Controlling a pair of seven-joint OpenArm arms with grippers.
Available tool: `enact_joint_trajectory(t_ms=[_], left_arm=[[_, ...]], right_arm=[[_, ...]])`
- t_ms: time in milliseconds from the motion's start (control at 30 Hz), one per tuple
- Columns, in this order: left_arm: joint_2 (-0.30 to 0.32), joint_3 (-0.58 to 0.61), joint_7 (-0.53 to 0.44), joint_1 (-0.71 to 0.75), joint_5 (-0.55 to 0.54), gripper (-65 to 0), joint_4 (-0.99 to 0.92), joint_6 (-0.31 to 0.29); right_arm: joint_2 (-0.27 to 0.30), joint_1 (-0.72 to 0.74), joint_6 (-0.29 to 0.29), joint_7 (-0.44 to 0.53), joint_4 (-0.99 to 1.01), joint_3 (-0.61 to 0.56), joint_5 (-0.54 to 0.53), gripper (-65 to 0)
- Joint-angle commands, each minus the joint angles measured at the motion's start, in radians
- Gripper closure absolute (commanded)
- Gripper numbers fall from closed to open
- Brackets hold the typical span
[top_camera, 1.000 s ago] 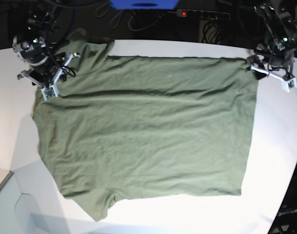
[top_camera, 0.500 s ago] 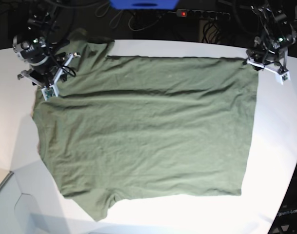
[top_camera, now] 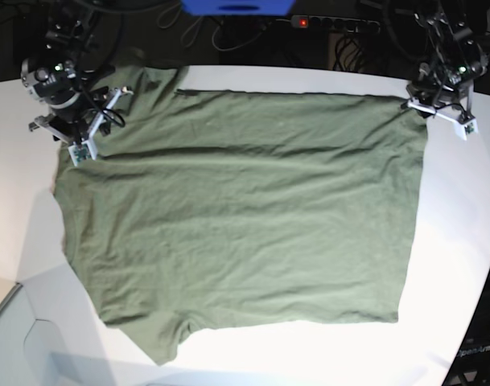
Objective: Layout the t-shirt on the table in an organized manner, then fold the t-shirt properly
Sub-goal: 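Drag the shirt's collar-side corners with both grippers to straighten the edge, then release the corners and move both grippers to the shirt's side edges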
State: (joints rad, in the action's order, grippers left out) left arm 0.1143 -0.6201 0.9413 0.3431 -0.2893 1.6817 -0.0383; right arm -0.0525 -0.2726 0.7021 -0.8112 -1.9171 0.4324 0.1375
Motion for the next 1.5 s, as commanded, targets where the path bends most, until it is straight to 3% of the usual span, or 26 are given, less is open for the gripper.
enact_joint_trajectory(t_ms=[0, 200, 333, 367, 733, 1467], left_arm=[[0.008, -0.001, -0.003, 0.0, -0.003, -24.2, 0.005, -0.002], [0.011, 0.047, -0.003, -0.011, -0.003, -22.3, -0.048, -0.002], [0.011, 0.082, -0.003, -0.011, -0.008, -1.3, -0.045, -0.004], [0.011, 0.087, -0.003, -0.011, -0.008, 0.0, -0.041, -0.004], [0.003, 0.092, 0.0, -0.006, -0.009, -0.2, 0.033, -0.004], [0.008, 0.092, -0.001, -0.009, -0.009, -0.2, 0.048, -0.004]], right_arm=[[0.004, 0.002, -0.004, 0.016, -0.015, 0.001, -0.008, -25.8], [0.004, 0.0, -0.004, 0.016, -0.015, 0.001, -0.008, -25.8], [0.004, -0.001, -0.004, 0.011, -0.015, 0.003, -0.006, -26.0], [0.003, -0.001, -0.004, 0.01, -0.015, 0.003, -0.006, -26.0], [-0.059, -0.05, -0.004, 0.008, -0.02, 0.089, -0.005, -33.2], [-0.082, -0.081, -0.004, 0.008, 0.021, 0.201, -0.005, -33.2]])
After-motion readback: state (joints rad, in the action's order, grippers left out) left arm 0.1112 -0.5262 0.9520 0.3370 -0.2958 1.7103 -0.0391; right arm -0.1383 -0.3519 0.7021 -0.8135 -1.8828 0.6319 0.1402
